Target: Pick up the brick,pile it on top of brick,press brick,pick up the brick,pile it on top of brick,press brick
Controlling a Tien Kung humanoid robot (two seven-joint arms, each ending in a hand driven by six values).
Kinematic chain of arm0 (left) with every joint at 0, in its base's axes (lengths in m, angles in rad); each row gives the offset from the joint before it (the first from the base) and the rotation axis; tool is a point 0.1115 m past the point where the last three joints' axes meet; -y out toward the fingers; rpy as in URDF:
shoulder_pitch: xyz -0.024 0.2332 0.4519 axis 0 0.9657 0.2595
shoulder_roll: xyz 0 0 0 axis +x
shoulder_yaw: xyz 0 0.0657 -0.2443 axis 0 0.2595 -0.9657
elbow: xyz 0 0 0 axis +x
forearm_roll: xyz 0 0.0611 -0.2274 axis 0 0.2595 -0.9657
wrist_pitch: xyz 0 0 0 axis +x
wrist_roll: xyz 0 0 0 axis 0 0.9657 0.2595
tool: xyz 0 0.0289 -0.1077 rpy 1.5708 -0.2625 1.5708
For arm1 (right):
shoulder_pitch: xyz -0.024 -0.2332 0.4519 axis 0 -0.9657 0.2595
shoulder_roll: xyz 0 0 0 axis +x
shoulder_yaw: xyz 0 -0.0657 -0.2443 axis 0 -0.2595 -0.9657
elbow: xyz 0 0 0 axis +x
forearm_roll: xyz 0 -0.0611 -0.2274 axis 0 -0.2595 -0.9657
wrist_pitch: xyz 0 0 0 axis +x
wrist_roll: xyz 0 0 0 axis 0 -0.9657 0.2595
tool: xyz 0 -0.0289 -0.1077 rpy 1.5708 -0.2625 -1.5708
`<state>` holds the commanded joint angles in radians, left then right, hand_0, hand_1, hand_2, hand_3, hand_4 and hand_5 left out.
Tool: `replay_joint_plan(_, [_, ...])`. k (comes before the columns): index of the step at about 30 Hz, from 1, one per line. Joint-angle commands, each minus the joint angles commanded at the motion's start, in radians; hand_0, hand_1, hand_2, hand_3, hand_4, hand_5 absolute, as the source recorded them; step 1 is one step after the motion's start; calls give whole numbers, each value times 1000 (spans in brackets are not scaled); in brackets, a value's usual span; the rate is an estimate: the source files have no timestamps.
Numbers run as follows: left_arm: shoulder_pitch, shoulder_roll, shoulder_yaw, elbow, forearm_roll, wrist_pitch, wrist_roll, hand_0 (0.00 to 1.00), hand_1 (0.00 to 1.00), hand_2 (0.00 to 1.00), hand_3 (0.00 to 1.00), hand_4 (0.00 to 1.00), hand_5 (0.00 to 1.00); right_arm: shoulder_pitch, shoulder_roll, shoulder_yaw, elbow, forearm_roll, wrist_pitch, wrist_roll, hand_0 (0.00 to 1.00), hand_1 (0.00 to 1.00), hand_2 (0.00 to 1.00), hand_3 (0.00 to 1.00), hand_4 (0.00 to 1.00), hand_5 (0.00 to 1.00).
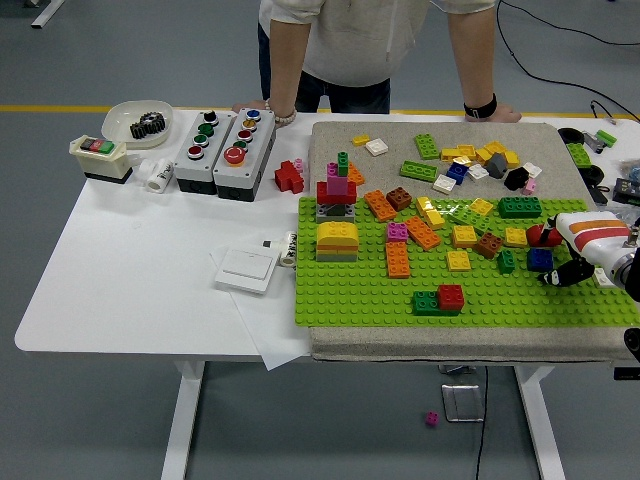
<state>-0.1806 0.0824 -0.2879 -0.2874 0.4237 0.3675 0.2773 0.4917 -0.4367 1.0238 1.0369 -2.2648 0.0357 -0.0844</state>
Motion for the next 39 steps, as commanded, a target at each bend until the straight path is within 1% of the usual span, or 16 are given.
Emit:
replay_joint_plan(3, [2, 0, -2, 0, 4, 0, 1, 763, 722, 719, 586, 641, 667, 2, 2, -3, -6, 1, -5, 1, 111, 33, 112, 560, 883, 259])
replay_joint_plan(4, [2, -1, -3, 0, 5, 0, 2, 764, 722, 719, 586, 642, 666, 3, 2, -3, -6, 2, -6, 2, 109, 27, 111, 520, 818, 249])
replay_joint_plan(9, [5, -1, -7, 0, 13, 0, 4, 764, 722, 719, 586, 642, 666, 5, 2, -7, -8, 5, -9, 2, 109, 27, 111, 520, 818, 249])
replay_joint_plan(10, [5, -1, -8, 0, 14, 0, 4, 764, 722, 720, 586, 642, 666, 5, 1, -7, -7, 5, -9, 2, 107, 26, 111, 509, 796, 241])
replay_joint_plan(15, [7, -2, -10, 1, 19, 0, 5, 764, 722, 720, 586, 642, 666, 5, 0, -11, -4, 8, -7, 3, 107, 26, 111, 509, 796, 241])
replay_joint_plan(16, [7, -2, -11, 1, 20, 0, 6, 764, 722, 720, 586, 643, 668, 5, -1, -11, -3, 9, -7, 4, 107, 27, 113, 497, 721, 225])
replay_joint_plan(21, [8, -1, -11, 0, 19, 0, 5, 764, 722, 720, 586, 643, 668, 5, -3, -11, 0, 10, -8, 4, 107, 27, 113, 497, 721, 225])
replay_joint_plan(22, [7, -1, -10, 0, 19, 0, 5, 764, 722, 718, 586, 643, 668, 5, -3, -10, -1, 10, -10, 4, 108, 27, 114, 489, 670, 222])
replay_joint_plan(32, [4, -2, -6, 1, 11, 0, 3, 764, 722, 719, 587, 642, 667, 0, -3, -7, -12, 11, -32, 13, 108, 27, 115, 482, 687, 240])
replay_joint_plan(34, [3, -2, -5, 1, 9, 0, 2, 765, 722, 719, 587, 642, 666, -1, -4, -7, -10, 9, -38, 14, 100, 19, 110, 470, 669, 240])
replay_joint_plan(39, [1, -1, -2, 1, 4, 0, 0, 765, 722, 719, 587, 642, 666, -4, -9, -5, 4, 8, -46, 16, 100, 19, 110, 470, 669, 240])
